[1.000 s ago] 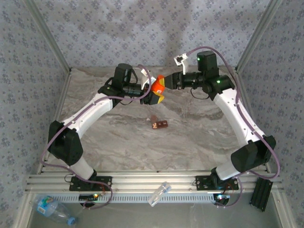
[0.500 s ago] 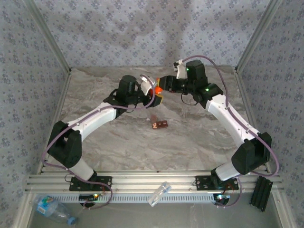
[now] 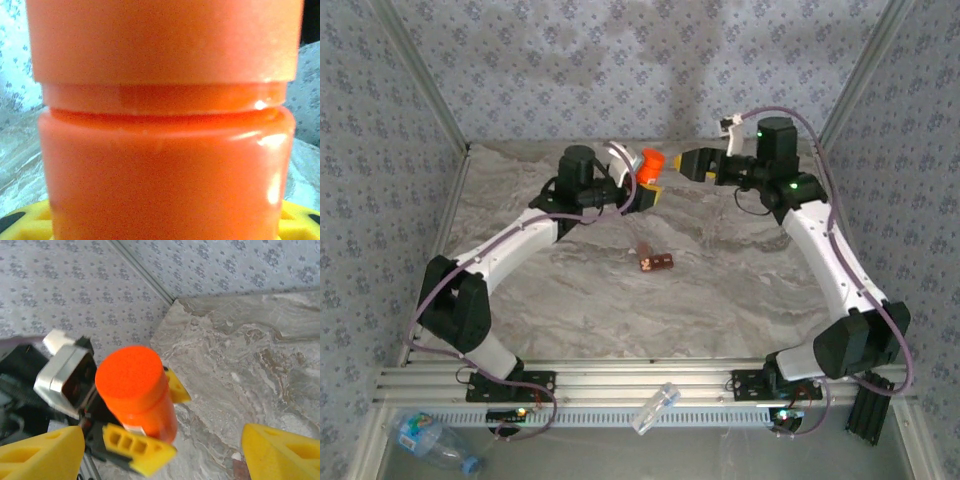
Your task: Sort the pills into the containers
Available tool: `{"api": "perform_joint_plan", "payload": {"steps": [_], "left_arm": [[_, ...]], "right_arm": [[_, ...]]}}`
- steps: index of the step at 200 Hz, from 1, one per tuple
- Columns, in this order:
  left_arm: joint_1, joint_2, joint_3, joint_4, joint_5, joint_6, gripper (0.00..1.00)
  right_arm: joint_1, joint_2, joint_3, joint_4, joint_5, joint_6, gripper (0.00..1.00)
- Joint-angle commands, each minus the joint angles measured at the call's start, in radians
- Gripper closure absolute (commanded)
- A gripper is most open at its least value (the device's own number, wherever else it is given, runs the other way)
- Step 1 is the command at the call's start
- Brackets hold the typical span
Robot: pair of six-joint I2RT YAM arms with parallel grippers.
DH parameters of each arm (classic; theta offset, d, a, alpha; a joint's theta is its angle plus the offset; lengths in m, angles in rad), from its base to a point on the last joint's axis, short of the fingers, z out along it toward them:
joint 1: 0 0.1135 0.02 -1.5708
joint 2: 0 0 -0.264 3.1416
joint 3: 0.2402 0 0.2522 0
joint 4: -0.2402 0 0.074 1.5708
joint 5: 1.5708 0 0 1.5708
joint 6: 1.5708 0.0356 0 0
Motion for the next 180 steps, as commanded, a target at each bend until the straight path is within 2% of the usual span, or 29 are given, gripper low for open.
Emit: {"api": "perform_joint_plan", "payload": {"steps": [1, 34, 61, 96, 180], "left_arm": [[0.007, -0.018, 0.103, -0.084, 0.211, 0.033, 1.0], [0.007, 0.01, 0.152, -0.152, 0.364, 0.055, 1.0], [0.007, 0.035, 0.2, -0.242, 0.415, 0.098, 1.0], [0.004, 0.054, 0.237, -0.313, 0.434, 0.136, 1.0], [-0.002, 0.056, 0.24, -0.339, 0.44, 0.154, 1.0]], "right_arm": [[-0.01, -0.021, 0.061, -0.108, -0.1, -0.16, 0.17], [-0.004, 0.012, 0.143, -0.188, -0.127, -0.245, 0.19], [0.013, 0.039, 0.211, -0.227, -0.151, -0.274, 0.19], [0.048, 0.09, 0.282, -0.29, -0.137, -0.308, 0.19], [0.083, 0.152, 0.335, -0.332, -0.126, -0.329, 0.25]]}}
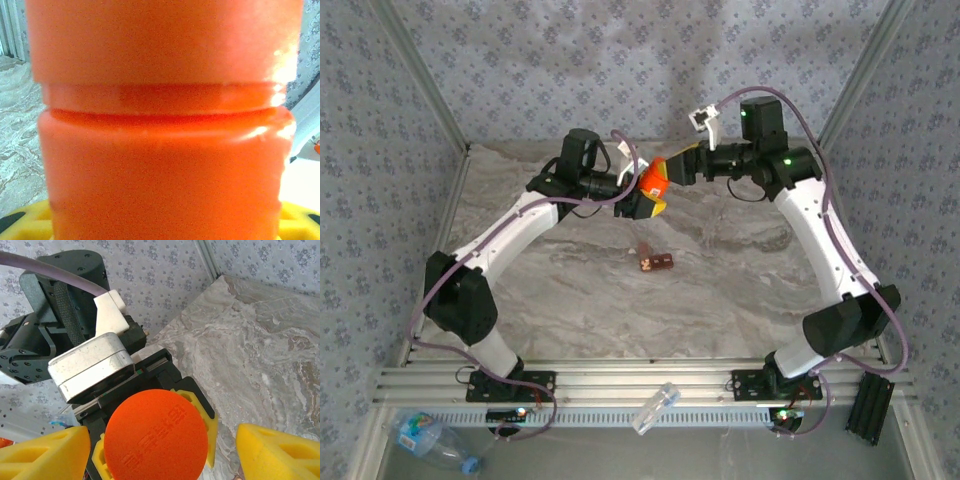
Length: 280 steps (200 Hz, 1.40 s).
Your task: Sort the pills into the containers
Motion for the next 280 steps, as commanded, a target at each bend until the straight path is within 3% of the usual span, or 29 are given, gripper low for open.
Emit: {"api": "perform_joint_plan", "payload": {"steps": [1, 40, 89, 123, 175, 219, 253, 280], "left_arm": [[-0.009, -0.003, 0.038, -0.002, 0.041, 0.025, 1.0], [-0.01, -0.001, 0.038, -0.005, 0.041, 0.029, 1.0], [-0.011, 0.002, 0.041, -0.008, 0.038, 0.032, 1.0], [-0.016, -0.004, 0.034, 0.004, -0.004, 0.028, 1.0], [-0.047, -0.05, -0.06, 0.156, -0.253, -0.013, 1.0], [-0.107, -0.075, -0.153, 0.279, -0.506, -0.011, 1.0], [-0.108, -0.09, -0.228, 0.407, -0.599, -0.062, 1.0], [-0.091, -0.088, -0.224, 0.396, -0.593, -0.076, 1.0]], "right_arm": [[0.007, 0.007, 0.035, -0.028, -0.012, -0.027, 0.25], [0.014, 0.013, 0.024, -0.04, -0.03, -0.035, 0.31], [0.02, 0.012, -0.005, -0.005, -0.061, -0.018, 0.53], [0.028, -0.011, -0.091, 0.12, -0.06, 0.064, 0.57], [0.1, -0.038, -0.235, 0.261, 0.246, 0.302, 0.57], [0.189, -0.009, -0.242, 0.313, 0.412, 0.445, 0.59], [0.185, -0.013, -0.246, 0.346, 0.44, 0.493, 0.56], [0.135, -0.06, -0.255, 0.367, 0.401, 0.506, 0.29]]}}
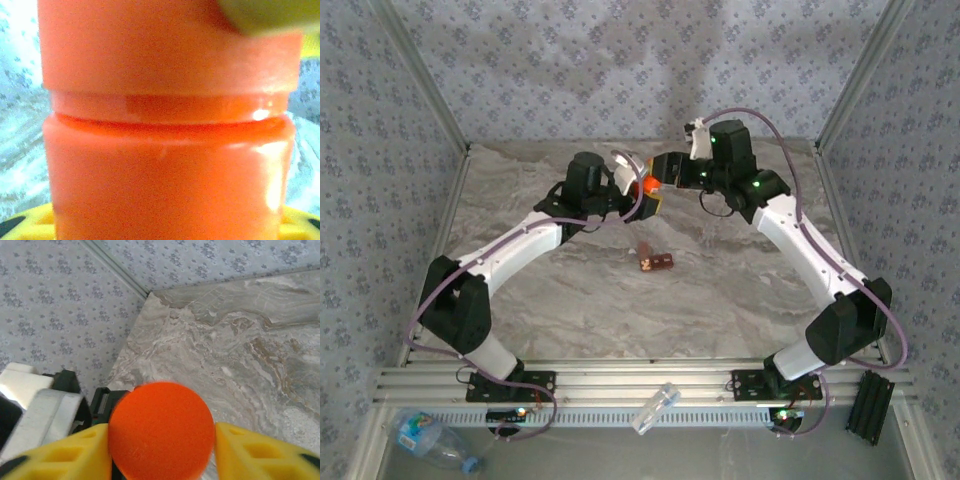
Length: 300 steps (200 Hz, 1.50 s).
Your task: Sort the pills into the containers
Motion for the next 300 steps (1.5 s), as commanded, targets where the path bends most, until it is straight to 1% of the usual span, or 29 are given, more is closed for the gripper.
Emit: {"api": "perform_joint_plan", "payload": {"steps": [1, 12, 37, 50, 65, 75, 83, 97, 108, 119, 134, 154, 228, 258, 277, 300], "left_arm": [[-0.031, -0.029, 0.009, 0.115, -0.037, 0.015, 1.0], [-0.019, -0.031, 0.008, 0.122, -0.02, 0.005, 1.0], [0.01, -0.033, 0.02, 0.121, 0.041, -0.013, 1.0], [0.024, -0.033, 0.03, 0.116, 0.105, -0.016, 1.0], [0.041, -0.032, 0.043, 0.11, 0.2, -0.018, 1.0], [0.05, -0.029, 0.059, 0.095, 0.281, -0.018, 1.0], [0.056, -0.024, 0.077, 0.076, 0.34, -0.017, 1.0], [0.06, -0.009, 0.121, 0.003, 0.435, 0.007, 1.0], [0.062, 0.008, 0.162, -0.068, 0.501, 0.033, 1.0], [0.06, 0.027, 0.202, -0.138, 0.553, 0.057, 1.0], [0.06, 0.049, 0.25, -0.222, 0.605, 0.087, 1.0], [0.055, 0.069, 0.287, -0.298, 0.62, 0.126, 1.0], [0.054, 0.07, 0.283, -0.311, 0.622, 0.139, 1.0], [0.054, 0.067, 0.284, -0.309, 0.615, 0.139, 1.0], [0.054, 0.067, 0.284, -0.308, 0.609, 0.139, 1.0], [0.054, 0.062, 0.28, -0.299, 0.59, 0.138, 1.0]], "right_arm": [[-0.007, -0.026, -0.013, 0.055, -0.047, 0.069, 0.29], [-0.044, -0.067, -0.034, 0.087, -0.081, 0.077, 0.23], [-0.139, -0.145, -0.076, 0.15, -0.183, 0.081, 0.18], [-0.176, -0.168, -0.077, 0.153, -0.227, 0.058, 0.16], [-0.205, -0.168, -0.05, 0.11, -0.299, 0.004, 0.15], [-0.214, -0.157, -0.03, 0.089, -0.344, -0.036, 0.15], [-0.219, -0.141, -0.002, 0.032, -0.378, -0.087, 0.15], [-0.22, -0.117, 0.04, -0.051, -0.424, -0.203, 0.13], [-0.219, -0.098, 0.066, -0.085, -0.474, -0.247, 0.13], [-0.215, -0.079, 0.094, -0.11, -0.511, -0.281, 0.12], [-0.203, -0.053, 0.135, -0.151, -0.532, -0.316, 0.12], [-0.18, -0.029, 0.182, -0.193, -0.537, -0.352, 0.11], [-0.137, 0.015, 0.209, -0.24, -0.522, -0.38, 0.16], [-0.124, 0.023, 0.213, -0.247, -0.516, -0.389, 0.21], [-0.117, 0.031, 0.216, -0.281, -0.517, -0.397, 0.28], [-0.108, 0.035, 0.212, -0.29, -0.51, -0.401, 0.47]]}}
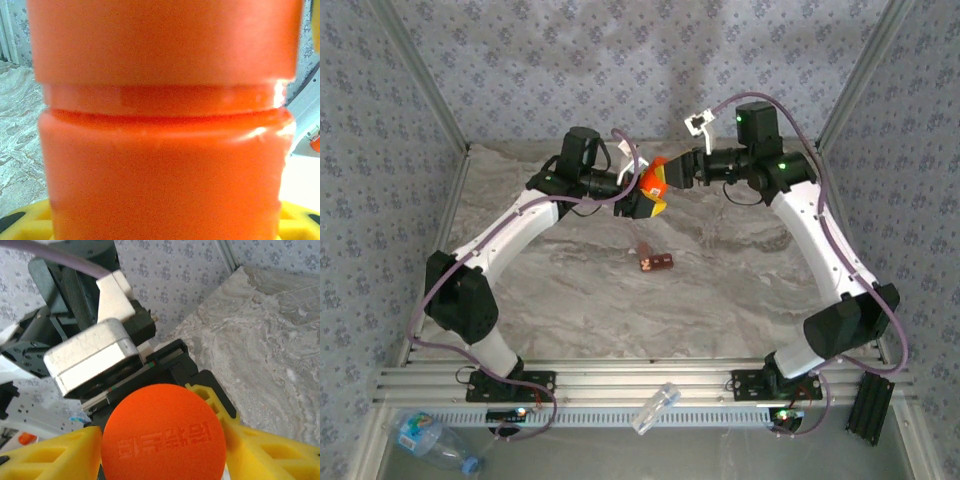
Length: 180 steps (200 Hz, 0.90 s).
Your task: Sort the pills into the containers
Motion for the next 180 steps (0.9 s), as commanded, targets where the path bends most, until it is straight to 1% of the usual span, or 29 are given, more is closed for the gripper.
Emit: {"api": "perform_joint_plan", "payload": {"steps": [1, 12, 32, 36, 53, 72, 94, 110, 129, 146, 150, 159, 166, 180], "left_arm": [[-0.005, -0.007, 0.021, 0.009, 0.013, 0.019, 1.0], [-0.005, -0.013, 0.013, 0.024, -0.004, 0.012, 1.0], [-0.005, -0.033, -0.023, 0.094, -0.061, -0.018, 1.0], [-0.005, -0.038, -0.032, 0.112, -0.076, -0.027, 1.0], [-0.008, -0.063, -0.083, 0.197, -0.167, -0.061, 1.0], [-0.025, -0.09, -0.138, 0.271, -0.283, -0.068, 1.0], [-0.056, -0.113, -0.2, 0.351, -0.428, -0.066, 1.0], [-0.074, -0.122, -0.236, 0.404, -0.491, -0.07, 1.0], [-0.09, -0.122, -0.262, 0.444, -0.554, -0.079, 1.0], [-0.092, -0.122, -0.281, 0.475, -0.587, -0.092, 1.0], [-0.093, -0.122, -0.282, 0.474, -0.593, -0.092, 1.0], [-0.089, -0.122, -0.281, 0.469, -0.596, -0.09, 1.0], [-0.083, -0.123, -0.28, 0.469, -0.589, -0.093, 1.0], [-0.066, -0.126, -0.278, 0.466, -0.57, -0.098, 1.0]], "right_arm": [[0.011, 0.009, 0.026, -0.033, -0.005, -0.02, 0.48], [0.014, 0.007, 0.017, -0.026, 0.007, -0.011, 0.57], [0.02, 0.003, -0.02, 0.001, 0.068, 0.039, 0.62], [0.021, 0.002, -0.031, 0.031, 0.08, 0.054, 0.63], [0.026, 0.005, -0.073, 0.088, 0.137, 0.132, 0.64], [0.044, 0.009, -0.129, 0.159, 0.207, 0.224, 0.63], [0.08, 0.013, -0.174, 0.214, 0.293, 0.282, 0.63], [0.097, 0.017, -0.192, 0.244, 0.332, 0.308, 0.62], [0.099, 0.023, -0.196, 0.263, 0.348, 0.324, 0.61], [0.094, 0.022, -0.187, 0.255, 0.354, 0.324, 0.57], [0.092, 0.02, -0.184, 0.248, 0.352, 0.322, 0.53], [0.08, 0.009, -0.183, 0.248, 0.339, 0.317, 0.41], [0.066, -0.003, -0.183, 0.253, 0.327, 0.313, 0.33], [0.034, -0.029, -0.185, 0.259, 0.274, 0.288, 0.24]]}}
